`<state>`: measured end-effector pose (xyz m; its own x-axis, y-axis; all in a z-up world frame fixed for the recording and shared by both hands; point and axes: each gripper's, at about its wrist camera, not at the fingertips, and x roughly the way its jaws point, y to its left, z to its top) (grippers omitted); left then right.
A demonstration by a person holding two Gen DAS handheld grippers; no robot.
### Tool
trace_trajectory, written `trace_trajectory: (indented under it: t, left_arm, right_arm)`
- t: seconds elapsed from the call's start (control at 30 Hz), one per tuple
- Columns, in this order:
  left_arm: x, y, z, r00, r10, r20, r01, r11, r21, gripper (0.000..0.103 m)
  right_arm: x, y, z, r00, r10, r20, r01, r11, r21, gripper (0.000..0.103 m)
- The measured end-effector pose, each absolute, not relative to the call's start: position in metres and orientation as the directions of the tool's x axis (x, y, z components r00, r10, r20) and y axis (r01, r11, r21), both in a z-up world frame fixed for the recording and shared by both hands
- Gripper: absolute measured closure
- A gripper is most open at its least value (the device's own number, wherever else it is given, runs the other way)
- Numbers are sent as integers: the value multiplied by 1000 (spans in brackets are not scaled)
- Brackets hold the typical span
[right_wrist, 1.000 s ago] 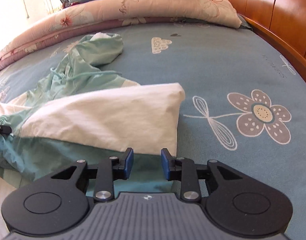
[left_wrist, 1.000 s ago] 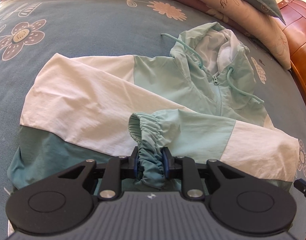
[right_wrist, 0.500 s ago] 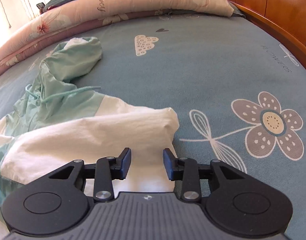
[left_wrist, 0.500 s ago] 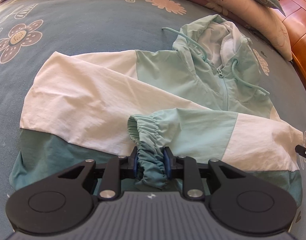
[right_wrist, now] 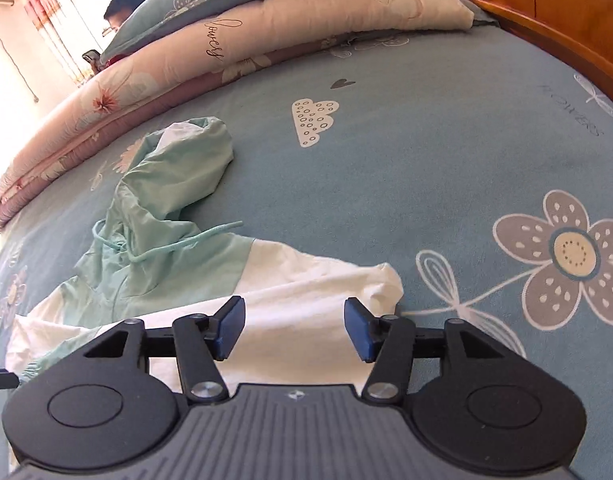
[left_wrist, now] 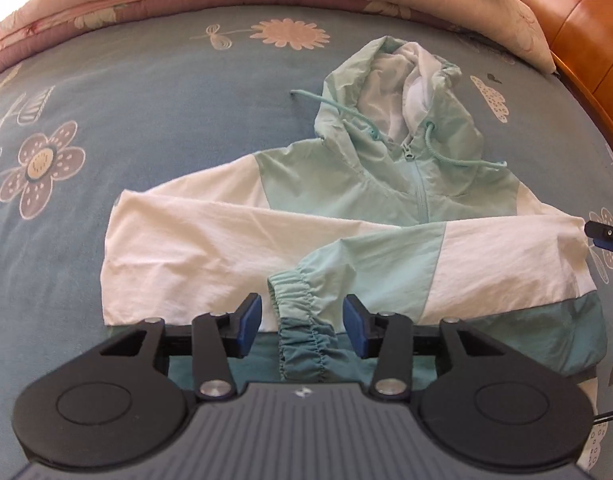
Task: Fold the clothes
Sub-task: 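Open the left tool to release the cuff and lift it away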
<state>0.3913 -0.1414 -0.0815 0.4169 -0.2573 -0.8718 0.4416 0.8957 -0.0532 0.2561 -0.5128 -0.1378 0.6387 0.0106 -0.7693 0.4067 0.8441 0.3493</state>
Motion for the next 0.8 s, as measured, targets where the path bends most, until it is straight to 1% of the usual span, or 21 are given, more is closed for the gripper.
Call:
trace_trajectory:
  t: [0.07, 0.1, 0.2, 0.23, 0.27, 0.3, 0.33, 0.37, 0.43, 0.47, 0.5, 0.6, 0.63, 0.67, 0.7, 0.73, 0.77, 0.8]
  left_arm:
    - [398, -167, -64, 438, -308, -845, 529, 848, -34, 46]
    - [405, -188, -59, 439, -358, -824, 590, 806, -36, 43]
    - [425, -262, -62, 396, -477, -784, 746, 665, -27, 41]
    - [430, -291, -65, 371, -506, -779, 788, 615, -23, 41]
    - [432, -318, -70, 333, -530, -779, 826, 562, -29, 41]
    - [434, -346, -76, 283, -551, -785, 858, 512, -50, 41]
    - [436, -378, -84, 209, -564, -799, 878, 468, -100, 41]
    - [438, -404, -91, 116, -567, -816, 883, 436, -177, 43]
    - [447, -445, -105, -123, -574, -809, 840, 374, -393, 42]
    - [451, -462, -112, -217, -565, -796, 807, 355, -472, 42]
    - [453, -476, -119, -280, -549, -788, 780, 348, -520, 42]
    - [455, -506, -142, -385, -453, -804, 746, 361, -560, 42]
    - [457, -512, -149, -440, -427, -790, 715, 366, -596, 42]
    - [459, -518, -159, -522, -398, -754, 658, 375, -653, 42]
    - [459, -523, -169, -601, -372, -708, 591, 390, -706, 36]
    - [459, -528, -174, -635, -355, -686, 557, 404, -725, 33]
    - [458, -535, -179, -647, -342, -682, 545, 417, -727, 29]
    - [457, -542, -183, -658, -330, -677, 534, 428, -729, 29]
  right_arm:
    - [245, -507, -145, 625, 62, -778, 399, 832, 386, 43]
    - [241, -502, -151, 618, 70, -783, 391, 836, 384, 43]
    - [229, -487, -168, 599, 94, -796, 369, 849, 378, 39]
    - [224, -482, -173, 592, 101, -800, 362, 853, 376, 35]
    - [221, -479, -177, 591, 105, -800, 355, 856, 375, 35]
    - [219, -478, -178, 598, 103, -795, 351, 858, 375, 35]
    - [217, -477, -178, 604, 103, -791, 345, 860, 375, 34]
    - [216, -477, -179, 609, 106, -786, 336, 863, 377, 33]
    - [214, -479, -180, 619, 115, -777, 326, 862, 388, 31]
    - [213, -480, -180, 625, 119, -771, 325, 859, 396, 31]
    - [212, -482, -181, 633, 123, -765, 327, 852, 408, 31]
    - [208, -486, -182, 651, 132, -748, 332, 836, 436, 31]
    - [208, -486, -182, 653, 132, -746, 328, 838, 436, 31]
    - [207, -486, -182, 656, 133, -743, 325, 839, 437, 31]
    - [207, -486, -182, 660, 132, -740, 322, 839, 438, 31]
    - [206, -486, -183, 663, 133, -737, 320, 839, 439, 31]
    - [205, -486, -183, 667, 134, -733, 317, 839, 442, 31]
    - [204, -486, -183, 672, 137, -728, 314, 838, 447, 29]
